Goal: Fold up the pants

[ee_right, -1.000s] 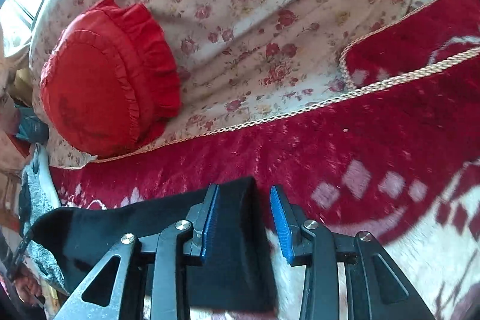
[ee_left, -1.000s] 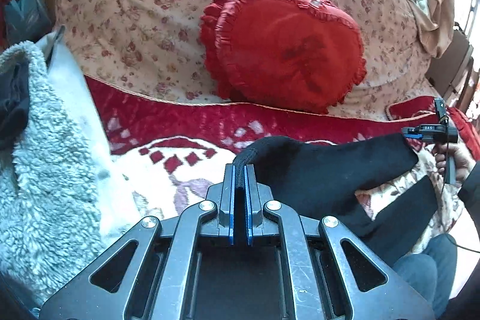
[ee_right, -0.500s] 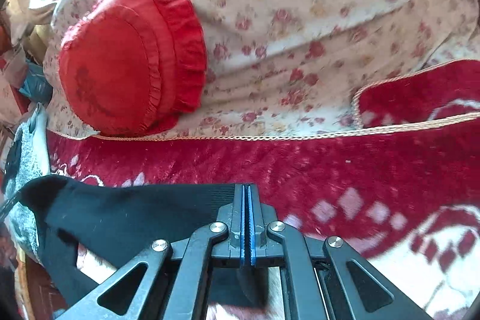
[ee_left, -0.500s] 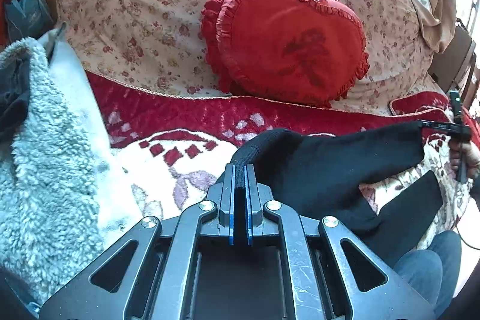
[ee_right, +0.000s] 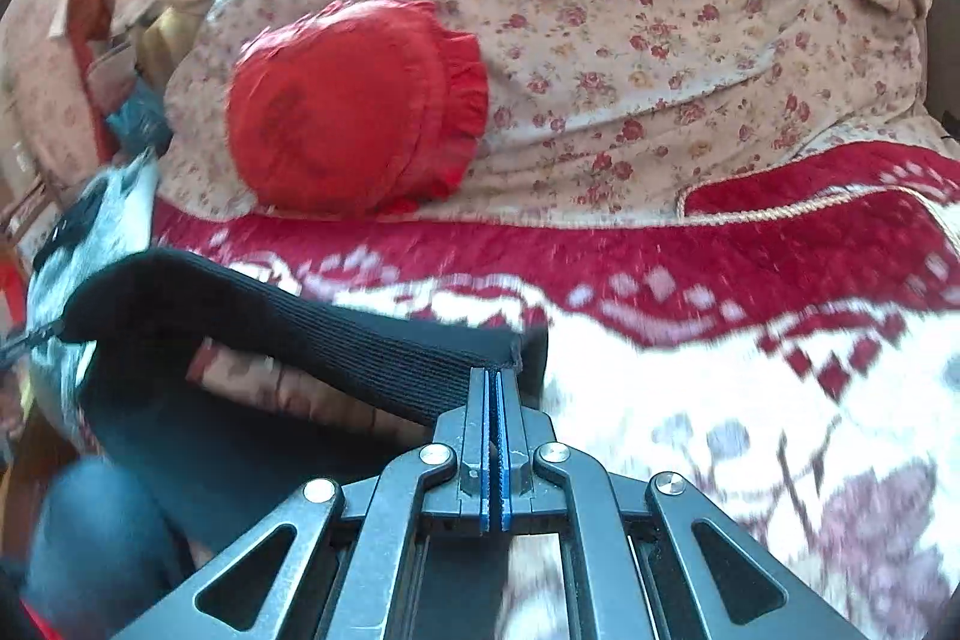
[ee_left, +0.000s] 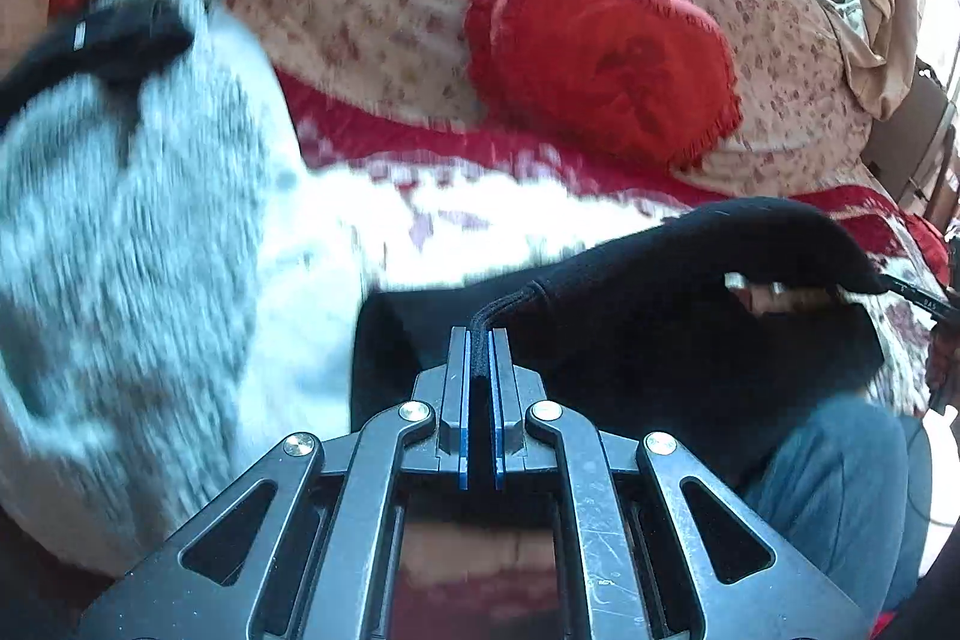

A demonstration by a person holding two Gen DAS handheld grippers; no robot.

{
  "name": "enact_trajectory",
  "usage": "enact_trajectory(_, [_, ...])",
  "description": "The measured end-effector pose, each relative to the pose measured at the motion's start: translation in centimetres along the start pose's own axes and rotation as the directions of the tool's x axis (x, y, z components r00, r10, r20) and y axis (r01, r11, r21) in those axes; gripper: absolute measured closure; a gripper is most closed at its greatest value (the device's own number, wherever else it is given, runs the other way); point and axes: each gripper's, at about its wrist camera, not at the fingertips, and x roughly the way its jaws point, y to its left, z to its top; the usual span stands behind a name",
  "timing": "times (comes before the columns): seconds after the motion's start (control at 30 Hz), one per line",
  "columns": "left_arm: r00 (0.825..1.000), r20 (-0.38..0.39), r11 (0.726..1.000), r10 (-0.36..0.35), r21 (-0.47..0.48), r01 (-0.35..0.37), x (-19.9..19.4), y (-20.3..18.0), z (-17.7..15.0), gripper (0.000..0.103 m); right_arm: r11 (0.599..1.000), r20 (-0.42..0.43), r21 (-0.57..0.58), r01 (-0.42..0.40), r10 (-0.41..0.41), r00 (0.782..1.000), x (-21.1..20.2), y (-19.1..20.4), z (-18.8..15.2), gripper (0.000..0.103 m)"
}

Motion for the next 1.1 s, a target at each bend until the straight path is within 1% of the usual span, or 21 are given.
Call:
enact_trajectory(0.07, [1.000, -0.001, 1.000, 0.015, -0.002, -0.015, 0.1, 0.5, -1.9, 0.097, 0.999, -0.014, -0.033, 0.004, -0.004, 1.000, -0.5, 0.3, -1.8, 0.102])
enact_trajectory(0.1, [0.999, -0.007, 0.999, 0.044, -0.010, -0.044, 0.2, 1.0, -2.9, 0.092, 0.999, -0.055, -0.038, -0.011, 0.009, 0.998, -0.4, 0.1, -3.3, 0.102])
enact_trajectory(0.17, [0.998, -0.036, 0.992, 0.056, -0.110, -0.060, 0.1, 2.8, -4.4, 0.089, 0.999, -0.112, -0.040, 0.027, -0.031, 0.993, -0.1, -0.2, -4.9, 0.102])
enact_trajectory(0.2, [0.998, -0.043, 0.984, 0.048, -0.171, -0.054, -0.2, 3.7, -5.1, 0.089, 0.998, -0.128, -0.029, 0.049, -0.053, 0.990, -0.5, -0.4, -6.0, 0.102])
enact_trajectory(0.27, [0.998, -0.045, 0.956, -0.037, -0.292, 0.022, -0.8, 4.7, -6.5, 0.089, 0.999, -0.113, 0.016, 0.034, -0.032, 0.993, -1.5, -1.0, -6.8, 0.102])
enact_trajectory(0.33, [0.988, -0.029, 0.910, -0.153, -0.394, 0.130, -1.0, 4.8, -7.4, 0.081, 0.997, -0.074, 0.067, 0.037, -0.032, 0.997, -3.0, -1.1, -7.1, 0.101])
enact_trajectory(0.4, [0.971, 0.008, 0.852, -0.240, -0.477, 0.215, -0.9, 4.6, -7.9, 0.060, 0.993, -0.044, 0.118, 0.015, -0.009, 0.999, -3.8, -0.9, -7.0, 0.101])
enact_trajectory(0.47, [0.942, 0.057, 0.769, -0.331, -0.563, 0.304, -0.2, 4.4, -8.2, 0.057, 0.980, -0.019, 0.194, -0.036, 0.040, 0.999, -4.1, -0.1, -6.6, 0.101])
enact_trajectory(0.5, [0.930, 0.069, 0.739, -0.361, -0.588, 0.330, 0.3, 4.3, -8.1, 0.057, 0.969, -0.016, 0.233, -0.079, 0.085, 0.996, -3.9, 0.3, -6.4, 0.101])
enact_trajectory(0.57, [0.918, 0.069, 0.704, -0.391, -0.620, 0.347, 1.5, 4.1, -7.4, 0.057, 0.948, -0.037, 0.297, -0.117, 0.134, 0.990, -3.1, 1.3, -5.8, 0.100])
enact_trajectory(0.63, [0.906, 0.072, 0.658, -0.417, -0.664, 0.356, 2.7, 4.3, -7.2, 0.057, 0.920, -0.022, 0.346, -0.183, 0.203, 0.979, -2.5, 2.4, -5.3, 0.100])
enact_trajectory(0.7, [0.895, 0.113, 0.597, -0.430, -0.709, 0.377, 3.1, 4.9, -7.0, 0.057, 0.903, -0.004, 0.369, -0.220, 0.239, 0.971, -2.1, 3.3, -5.2, 0.100])
enact_trajectory(0.77, [0.875, 0.168, 0.545, -0.453, -0.725, 0.421, 2.8, 5.7, -6.7, 0.057, 0.895, -0.002, 0.385, -0.224, 0.244, 0.970, -1.6, 3.8, -5.4, 0.100])
enact_trajectory(0.8, [0.869, 0.189, 0.527, -0.457, -0.730, 0.435, 2.7, 6.0, -6.7, 0.057, 0.893, -0.007, 0.395, -0.215, 0.237, 0.972, -1.3, 3.9, -5.6, 0.100])
enact_trajectory(0.83, [0.869, 0.203, 0.515, -0.450, -0.736, 0.439, 2.6, 6.3, -6.7, 0.057, 0.886, -0.012, 0.414, -0.209, 0.235, 0.972, -1.0, 3.8, -5.9, 0.100])
enact_trajectory(0.93, [0.878, 0.213, 0.518, -0.429, -0.738, 0.432, 2.3, 6.8, -6.9, 0.057, 0.837, -0.008, 0.508, -0.203, 0.240, 0.971, -0.8, 2.2, -6.7, 0.100])
enact_trajectory(0.97, [0.888, 0.205, 0.536, -0.412, -0.734, 0.418, 2.1, 6.8, -7.1, 0.057, 0.815, 0.008, 0.542, -0.208, 0.242, 0.970, -1.0, 1.5, -6.9, 0.100])
enact_trajectory(1.0, [0.895, 0.197, 0.551, -0.400, -0.729, 0.407, 2.1, 6.8, -7.2, 0.058, 0.772, 0.034, 0.596, -0.220, 0.249, 0.968, -1.2, 0.4, -7.3, 0.099])
enact_trajectory(1.03, [0.906, 0.185, 0.576, -0.382, -0.718, 0.390, 1.9, 6.6, -7.3, 0.062, 0.731, 0.053, 0.642, -0.231, 0.258, 0.965, -1.2, -0.6, -7.7, 0.098])
enact_trajectory(1.07, [0.916, 0.167, 0.605, -0.364, -0.706, 0.369, 1.8, 6.3, -7.2, 0.076, 0.678, 0.072, 0.695, -0.240, 0.267, 0.961, -1.2, -1.7, -8.4, 0.098])
enact_trajectory(1.1, [0.921, 0.146, 0.627, -0.361, -0.693, 0.356, 1.9, 6.1, -7.1, 0.090, 0.614, 0.092, 0.750, -0.245, 0.270, 0.958, -1.2, -2.8, -9.2, 0.097])
